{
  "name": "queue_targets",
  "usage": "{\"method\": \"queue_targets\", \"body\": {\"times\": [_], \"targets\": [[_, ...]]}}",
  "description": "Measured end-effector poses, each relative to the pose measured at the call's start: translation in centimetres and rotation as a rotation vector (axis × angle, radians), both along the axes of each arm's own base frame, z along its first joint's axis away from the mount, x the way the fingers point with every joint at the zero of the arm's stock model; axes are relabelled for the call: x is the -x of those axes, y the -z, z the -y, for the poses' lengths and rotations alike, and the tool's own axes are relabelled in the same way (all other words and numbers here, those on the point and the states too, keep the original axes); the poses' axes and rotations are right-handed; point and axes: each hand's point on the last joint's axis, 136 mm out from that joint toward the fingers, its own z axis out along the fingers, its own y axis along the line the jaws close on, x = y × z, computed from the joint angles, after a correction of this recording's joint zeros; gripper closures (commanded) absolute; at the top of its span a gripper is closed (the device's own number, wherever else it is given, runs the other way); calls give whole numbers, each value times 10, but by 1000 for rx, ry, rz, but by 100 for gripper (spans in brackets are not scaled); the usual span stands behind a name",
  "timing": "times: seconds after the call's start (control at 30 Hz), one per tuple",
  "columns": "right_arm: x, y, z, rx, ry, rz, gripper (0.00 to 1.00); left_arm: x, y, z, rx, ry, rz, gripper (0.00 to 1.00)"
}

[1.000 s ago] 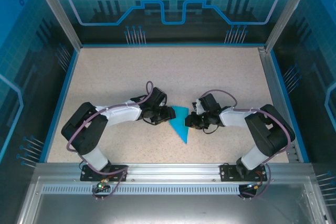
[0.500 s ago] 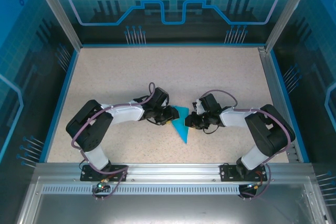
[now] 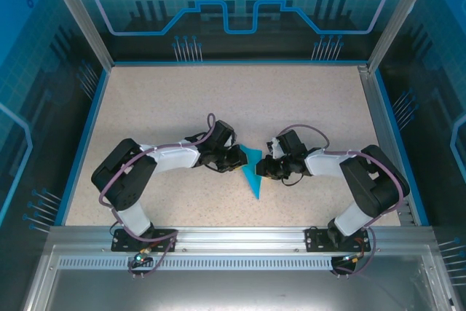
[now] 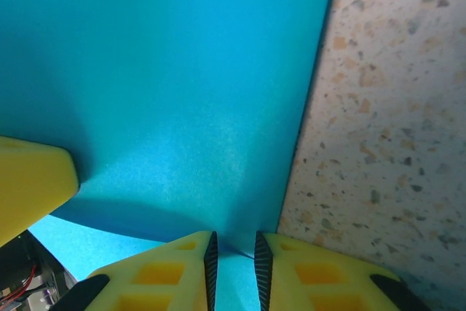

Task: Fold a paper plane with a square sheet of paper (pick it up from the middle)
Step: Fold the wing for the fifth time at the center of the table.

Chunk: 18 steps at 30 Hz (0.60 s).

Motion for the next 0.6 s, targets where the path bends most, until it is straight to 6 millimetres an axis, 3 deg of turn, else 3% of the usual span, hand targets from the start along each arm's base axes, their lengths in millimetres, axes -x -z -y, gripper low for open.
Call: {"method": "queue_targets", "body": {"times": [0.07,0.17,0.37,0.47,0.6], "targets": [[0,-2,0,-1,1,5,72,0,0,0,1,-3,-2,94],[-2,-11,4,10,11,37,60,0,0,0,1,-7,-5,95],[-7,-59,19,116,25,274,49,-1,1,-1,-6,-14,-1,96],[6,-70,11,193,-52,403,49,-1,1,-1,-5,-16,-3,95],[33,-61,-3,307,-191,512,48,-1,1,-1,-5,-19,-7,95]]}}
